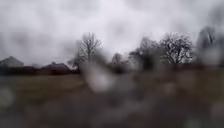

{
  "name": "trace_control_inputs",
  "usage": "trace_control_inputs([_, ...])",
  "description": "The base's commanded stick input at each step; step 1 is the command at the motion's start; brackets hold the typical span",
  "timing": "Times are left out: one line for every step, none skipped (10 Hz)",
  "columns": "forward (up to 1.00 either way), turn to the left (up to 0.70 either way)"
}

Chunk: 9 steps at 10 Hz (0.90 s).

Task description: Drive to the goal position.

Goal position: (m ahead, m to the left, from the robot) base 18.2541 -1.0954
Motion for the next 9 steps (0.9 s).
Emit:
trace_control_inputs([1.0, 0.0])
trace_control_inputs([1.0, 0.0])
trace_control_inputs([1.0, 0.0])
trace_control_inputs([1.0, 0.0])
trace_control_inputs([1.0, 0.0])
trace_control_inputs([1.0, 0.0])
trace_control_inputs([1.0, 0.0])
trace_control_inputs([1.0, 0.0])
trace_control_inputs([1.0, 0.0])
